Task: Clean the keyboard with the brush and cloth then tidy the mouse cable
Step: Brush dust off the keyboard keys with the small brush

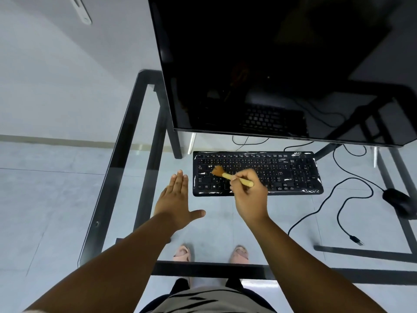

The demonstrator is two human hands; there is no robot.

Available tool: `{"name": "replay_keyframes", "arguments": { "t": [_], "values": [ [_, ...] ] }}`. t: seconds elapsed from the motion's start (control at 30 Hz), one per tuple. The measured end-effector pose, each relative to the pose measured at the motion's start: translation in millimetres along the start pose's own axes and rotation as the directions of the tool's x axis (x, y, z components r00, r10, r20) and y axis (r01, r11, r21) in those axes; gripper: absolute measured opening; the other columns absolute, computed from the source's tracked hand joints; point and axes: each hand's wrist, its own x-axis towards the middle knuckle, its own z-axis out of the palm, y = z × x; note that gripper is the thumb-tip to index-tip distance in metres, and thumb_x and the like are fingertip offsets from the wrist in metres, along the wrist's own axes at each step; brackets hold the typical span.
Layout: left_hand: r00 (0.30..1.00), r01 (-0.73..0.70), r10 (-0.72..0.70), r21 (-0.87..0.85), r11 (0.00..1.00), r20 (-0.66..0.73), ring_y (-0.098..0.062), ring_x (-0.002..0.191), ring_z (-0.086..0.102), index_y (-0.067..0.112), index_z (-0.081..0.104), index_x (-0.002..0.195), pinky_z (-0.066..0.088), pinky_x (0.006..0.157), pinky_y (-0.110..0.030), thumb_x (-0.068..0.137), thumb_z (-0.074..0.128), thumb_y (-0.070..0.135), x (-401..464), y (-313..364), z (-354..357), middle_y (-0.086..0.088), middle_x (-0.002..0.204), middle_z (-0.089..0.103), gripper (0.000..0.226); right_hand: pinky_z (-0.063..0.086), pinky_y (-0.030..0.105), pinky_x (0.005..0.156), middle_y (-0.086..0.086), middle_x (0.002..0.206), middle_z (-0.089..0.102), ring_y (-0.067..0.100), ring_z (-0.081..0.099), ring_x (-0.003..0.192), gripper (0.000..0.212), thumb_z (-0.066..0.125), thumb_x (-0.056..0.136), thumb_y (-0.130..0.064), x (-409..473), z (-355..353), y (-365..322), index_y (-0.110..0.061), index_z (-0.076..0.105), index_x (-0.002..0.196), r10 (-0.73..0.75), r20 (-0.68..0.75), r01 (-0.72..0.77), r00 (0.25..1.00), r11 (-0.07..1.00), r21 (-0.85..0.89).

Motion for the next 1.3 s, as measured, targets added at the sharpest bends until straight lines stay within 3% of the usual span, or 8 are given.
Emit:
{"name": "replay_keyframes", "arguments": {
  "t": [0.1,0.2,0.37,0.53,0.67,0.8,0.93,1.3],
  "values": [
    [1.000,0.000,0.000,-0.011,1.000,-0.005,-0.020,0.146,-0.022,0.013,-0.019,0.150,0.000,0.119,-0.034,0.078,0.040,0.081,-0.1,-1.6,1.2,-0.003,0.156,-0.029,0.116,0.045,0.044,0.050,0.016,0.067,0.063,0.033,0.056,0.060,0.014,0.061,0.091,-0.012,-4.1,-2.1,0.8,-0.023,0.057,0.083,-0.017,-0.123,0.020,0.992,0.999,0.030],
    [1.000,-0.005,0.004,-0.020,1.000,-0.011,-0.019,0.146,-0.021,0.014,-0.018,0.151,0.000,0.118,-0.033,0.078,0.041,0.080,-1.0,-2.4,3.4,-0.002,0.157,-0.028,0.115,0.046,0.043,0.051,0.018,0.067,0.063,0.037,0.059,0.061,0.011,0.061,0.088,-0.015,-9.6,-0.6,1.2,-0.024,0.058,0.083,-0.008,0.008,0.008,1.000,0.998,0.069],
    [1.000,-0.017,0.017,-0.005,1.000,-0.005,-0.019,0.146,-0.020,0.015,-0.018,0.151,0.001,0.119,-0.034,0.079,0.041,0.080,-1.0,-5.6,2.7,-0.001,0.157,-0.027,0.113,0.034,0.030,0.046,0.005,0.055,0.056,0.014,0.044,0.047,0.013,0.062,0.089,-0.010,-14.9,2.7,2.6,-0.016,0.055,0.080,-0.004,-0.060,0.005,0.998,1.000,0.007],
    [1.000,-0.018,0.018,0.002,1.000,0.004,-0.018,0.146,-0.020,0.016,-0.019,0.151,0.003,0.119,-0.034,0.079,0.041,0.080,-2.1,-7.1,2.9,0.000,0.157,-0.028,0.113,0.046,0.033,0.051,0.005,0.062,0.064,0.022,0.059,0.055,0.006,0.063,0.086,-0.015,-18.4,10.1,-3.9,-0.019,0.059,0.082,-0.039,0.179,0.038,0.983,0.999,0.006],
    [1.000,-0.017,0.017,0.005,1.000,-0.005,-0.016,0.146,-0.021,0.016,-0.018,0.151,0.003,0.119,-0.033,0.079,0.040,0.081,-2.2,-7.7,3.4,0.001,0.157,-0.028,0.113,0.032,0.021,0.042,0.006,0.055,0.057,0.007,0.042,0.043,0.013,0.062,0.087,-0.005,-15.4,7.6,-4.8,-0.013,0.057,0.080,-0.047,0.017,0.047,0.999,0.999,0.002],
    [1.000,-0.016,0.016,0.006,1.000,-0.008,-0.016,0.146,-0.020,0.017,-0.018,0.151,0.005,0.119,-0.034,0.078,0.040,0.081,-2.7,-7.7,3.2,0.001,0.157,-0.027,0.113,0.035,0.023,0.044,0.008,0.059,0.061,0.015,0.047,0.046,0.007,0.063,0.087,-0.008,-13.7,1.6,-4.0,-0.013,0.060,0.082,-0.041,0.196,0.048,0.980,0.998,-0.035],
    [1.000,-0.005,0.005,-0.009,1.000,-0.002,-0.016,0.146,-0.019,0.017,-0.017,0.152,0.008,0.120,-0.034,0.078,0.043,0.080,-3.0,-7.5,0.3,0.002,0.157,-0.027,0.114,0.033,0.026,0.044,0.007,0.056,0.058,0.011,0.043,0.045,0.010,0.062,0.087,-0.009,-8.1,-7.3,2.2,-0.014,0.058,0.080,-0.015,0.001,0.015,1.000,0.999,-0.035],
    [0.990,0.039,-0.048,-0.070,0.997,-0.129,-0.017,0.150,0.003,0.017,-0.007,0.154,0.014,0.118,-0.039,0.083,0.051,0.068,-9.9,5.5,-9.3,0.001,0.163,-0.008,0.105,0.042,0.039,0.046,0.014,0.063,0.062,0.028,0.054,0.052,0.006,0.061,0.084,-0.014,-0.4,-29.1,3.8,-0.018,0.060,0.081,-0.002,0.155,0.008,0.988,0.999,-0.039]
  ]
}}
